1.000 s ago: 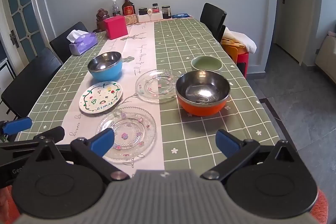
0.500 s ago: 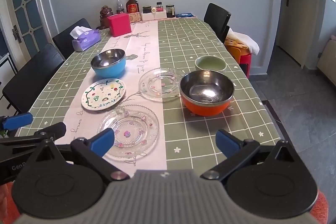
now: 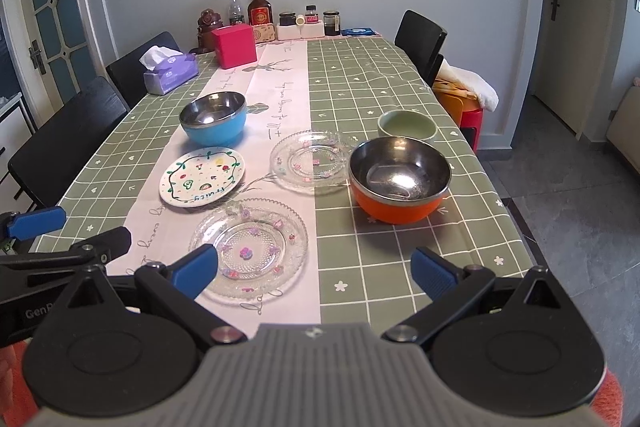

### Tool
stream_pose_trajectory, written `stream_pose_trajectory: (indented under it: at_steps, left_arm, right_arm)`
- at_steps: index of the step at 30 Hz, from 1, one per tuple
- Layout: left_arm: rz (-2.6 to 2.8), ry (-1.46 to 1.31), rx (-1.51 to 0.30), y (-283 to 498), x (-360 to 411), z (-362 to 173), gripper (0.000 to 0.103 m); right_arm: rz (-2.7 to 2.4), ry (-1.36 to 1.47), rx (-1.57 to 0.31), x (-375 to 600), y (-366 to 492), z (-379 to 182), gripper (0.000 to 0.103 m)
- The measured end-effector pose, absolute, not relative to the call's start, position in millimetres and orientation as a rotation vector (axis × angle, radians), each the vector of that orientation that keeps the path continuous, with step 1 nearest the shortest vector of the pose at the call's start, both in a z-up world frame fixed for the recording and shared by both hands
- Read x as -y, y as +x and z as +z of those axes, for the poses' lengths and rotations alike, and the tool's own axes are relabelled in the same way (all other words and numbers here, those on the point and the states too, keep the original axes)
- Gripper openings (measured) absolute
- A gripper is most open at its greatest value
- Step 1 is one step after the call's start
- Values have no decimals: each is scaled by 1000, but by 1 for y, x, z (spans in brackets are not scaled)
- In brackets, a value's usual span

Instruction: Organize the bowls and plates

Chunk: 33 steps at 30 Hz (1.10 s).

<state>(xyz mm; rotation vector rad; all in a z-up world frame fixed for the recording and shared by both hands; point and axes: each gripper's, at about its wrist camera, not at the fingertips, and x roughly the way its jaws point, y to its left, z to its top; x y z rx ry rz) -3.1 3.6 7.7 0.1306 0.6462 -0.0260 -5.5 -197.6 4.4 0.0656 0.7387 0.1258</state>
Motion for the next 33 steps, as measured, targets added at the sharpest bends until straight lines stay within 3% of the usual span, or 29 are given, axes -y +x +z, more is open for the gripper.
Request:
stream_pose_trajectory:
  at_steps: [33]
  left_arm:
    - [-16, 131, -636, -3, -7, 9, 87]
  right_arm:
    - [145, 40, -743, 190, -5, 1, 100]
